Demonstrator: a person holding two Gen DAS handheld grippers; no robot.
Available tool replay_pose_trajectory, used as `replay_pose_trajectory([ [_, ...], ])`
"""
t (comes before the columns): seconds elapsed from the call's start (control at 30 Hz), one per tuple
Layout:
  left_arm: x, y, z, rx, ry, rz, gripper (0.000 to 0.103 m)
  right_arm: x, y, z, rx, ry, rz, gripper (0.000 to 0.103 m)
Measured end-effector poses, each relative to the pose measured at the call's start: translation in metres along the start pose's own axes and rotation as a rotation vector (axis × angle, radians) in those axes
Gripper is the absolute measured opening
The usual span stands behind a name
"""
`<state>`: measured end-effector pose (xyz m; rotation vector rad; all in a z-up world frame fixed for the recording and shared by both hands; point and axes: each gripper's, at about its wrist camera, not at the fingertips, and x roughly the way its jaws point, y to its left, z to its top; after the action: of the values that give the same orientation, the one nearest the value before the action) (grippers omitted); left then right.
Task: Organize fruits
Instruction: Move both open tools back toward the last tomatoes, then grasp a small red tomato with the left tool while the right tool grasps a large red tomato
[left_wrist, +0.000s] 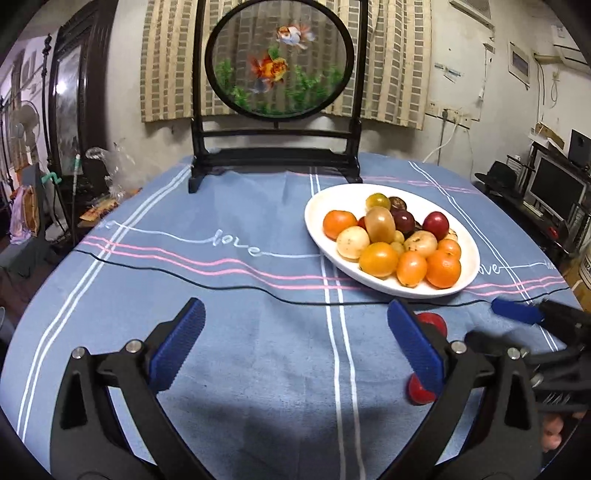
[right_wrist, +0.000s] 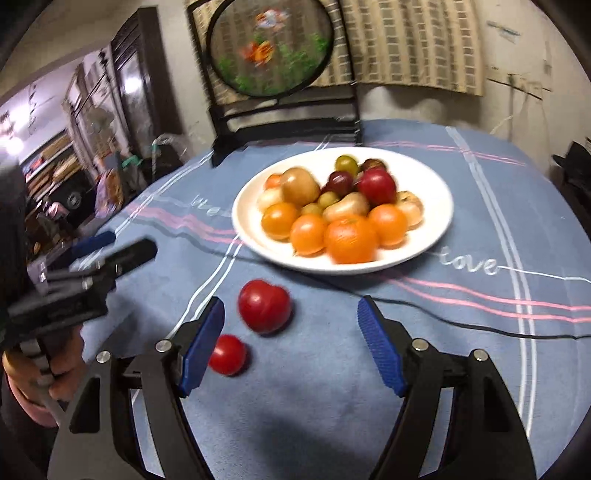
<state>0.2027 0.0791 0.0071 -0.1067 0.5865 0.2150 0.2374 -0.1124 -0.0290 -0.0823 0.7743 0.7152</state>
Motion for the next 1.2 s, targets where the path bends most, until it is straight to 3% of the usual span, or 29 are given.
replay_pose_trajectory([
  [0.17,-0.006,-0.004,0.0,0.026,-0.021,-0.003,0.101,0.025,0.004,0.002,0.004,0.062,0.037,0.068],
  [0.37,-0.008,-0.006,0.0,0.034,-0.028,-0.004,0.101,0.042,0.01,0.005,-0.015,0.089,0.017,0.067],
  [0.57,-0.007,-0.002,0.002,0.014,-0.02,-0.011,0.101,0.053,0.011,0.006,-0.016,0.115,0.031,0.044],
  [0.7,-0.006,0.0,0.002,0.002,-0.011,-0.021,0.101,0.047,0.013,0.005,-0.021,0.106,0.024,0.043],
  [0.83,-0.002,-0.004,0.0,0.012,0.022,-0.061,0.101,0.024,0.005,0.006,0.015,0.052,0.041,0.043],
  [1.0,0.004,-0.034,-0.014,0.141,0.101,-0.203,0.1,-0.008,-0.01,0.003,0.044,-0.022,0.031,0.043],
  [1.07,0.006,-0.049,-0.021,0.21,0.122,-0.225,0.097,-0.016,-0.019,0.001,0.068,-0.034,0.034,0.043],
  [1.2,0.014,-0.07,-0.033,0.293,0.172,-0.246,0.075,-0.024,-0.029,0.0,0.099,-0.046,0.027,0.043],
])
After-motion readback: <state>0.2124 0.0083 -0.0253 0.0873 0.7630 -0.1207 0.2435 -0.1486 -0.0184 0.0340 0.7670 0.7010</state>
